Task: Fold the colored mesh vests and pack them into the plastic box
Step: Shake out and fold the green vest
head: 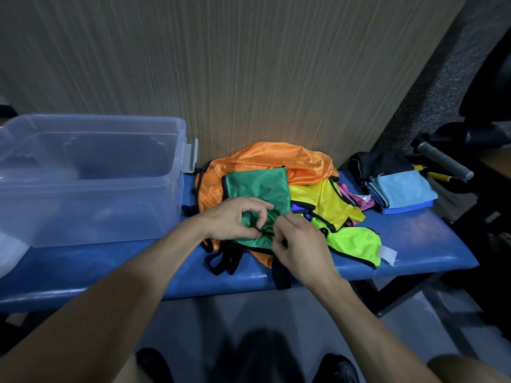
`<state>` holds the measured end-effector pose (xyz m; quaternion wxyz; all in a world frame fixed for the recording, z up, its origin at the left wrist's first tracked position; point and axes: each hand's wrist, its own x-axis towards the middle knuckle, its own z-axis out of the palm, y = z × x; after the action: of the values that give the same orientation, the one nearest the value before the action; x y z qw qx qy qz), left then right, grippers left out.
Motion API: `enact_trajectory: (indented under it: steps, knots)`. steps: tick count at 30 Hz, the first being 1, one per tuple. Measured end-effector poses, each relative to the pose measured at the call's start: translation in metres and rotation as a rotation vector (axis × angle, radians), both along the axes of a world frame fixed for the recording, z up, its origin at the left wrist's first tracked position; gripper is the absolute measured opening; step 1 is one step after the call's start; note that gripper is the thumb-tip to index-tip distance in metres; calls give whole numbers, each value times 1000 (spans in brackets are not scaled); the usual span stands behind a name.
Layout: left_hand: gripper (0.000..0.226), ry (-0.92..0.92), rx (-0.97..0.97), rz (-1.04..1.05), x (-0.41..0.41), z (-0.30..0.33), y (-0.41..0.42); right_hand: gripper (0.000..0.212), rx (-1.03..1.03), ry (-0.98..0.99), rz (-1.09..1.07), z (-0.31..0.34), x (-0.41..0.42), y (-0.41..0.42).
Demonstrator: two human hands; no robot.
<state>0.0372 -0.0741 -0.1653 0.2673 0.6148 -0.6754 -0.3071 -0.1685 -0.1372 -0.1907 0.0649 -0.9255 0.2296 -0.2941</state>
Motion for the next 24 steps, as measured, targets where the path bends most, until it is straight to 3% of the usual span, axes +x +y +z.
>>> enact_trajectory:
  steps: [9, 16, 24]
  knots:
    - [29, -11, 55, 26, 3, 1, 2, 18, 104, 4, -42, -16, -16, -11]
    - [31, -43, 78, 13, 6, -3, 2, 18, -40, 40, 35, -20, -20, -3]
    - [36, -47, 87, 6, 10, -4, 2, 14, 94, 4, -48, -30, -30, -6]
